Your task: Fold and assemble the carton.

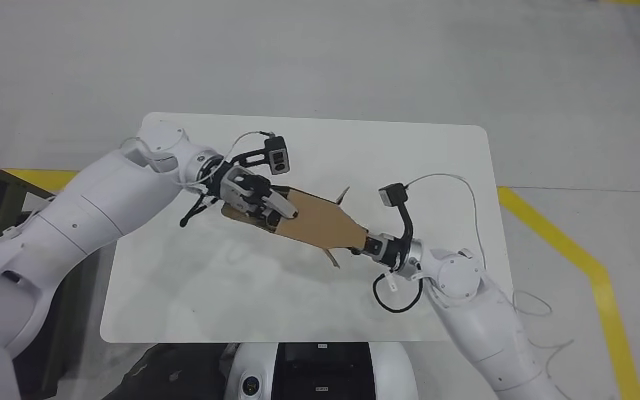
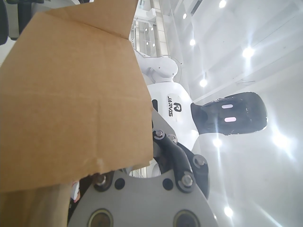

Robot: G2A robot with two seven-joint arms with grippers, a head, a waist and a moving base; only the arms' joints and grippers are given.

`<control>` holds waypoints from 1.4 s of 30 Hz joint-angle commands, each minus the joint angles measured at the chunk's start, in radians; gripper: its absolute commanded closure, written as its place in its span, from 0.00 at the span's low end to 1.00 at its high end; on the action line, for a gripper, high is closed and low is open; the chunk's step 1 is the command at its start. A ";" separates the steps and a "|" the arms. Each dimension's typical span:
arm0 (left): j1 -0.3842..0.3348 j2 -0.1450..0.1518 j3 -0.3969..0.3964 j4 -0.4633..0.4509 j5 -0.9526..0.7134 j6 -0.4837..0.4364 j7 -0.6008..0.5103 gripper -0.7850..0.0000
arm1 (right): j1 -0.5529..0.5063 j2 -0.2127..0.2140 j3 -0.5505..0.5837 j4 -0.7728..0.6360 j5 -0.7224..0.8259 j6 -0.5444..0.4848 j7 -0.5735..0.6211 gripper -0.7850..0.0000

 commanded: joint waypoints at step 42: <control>0.051 0.006 -0.041 -0.023 -0.002 -0.089 0.000 1.00 | 0.022 -0.001 -0.054 -0.031 0.003 -0.039 -0.080 0.61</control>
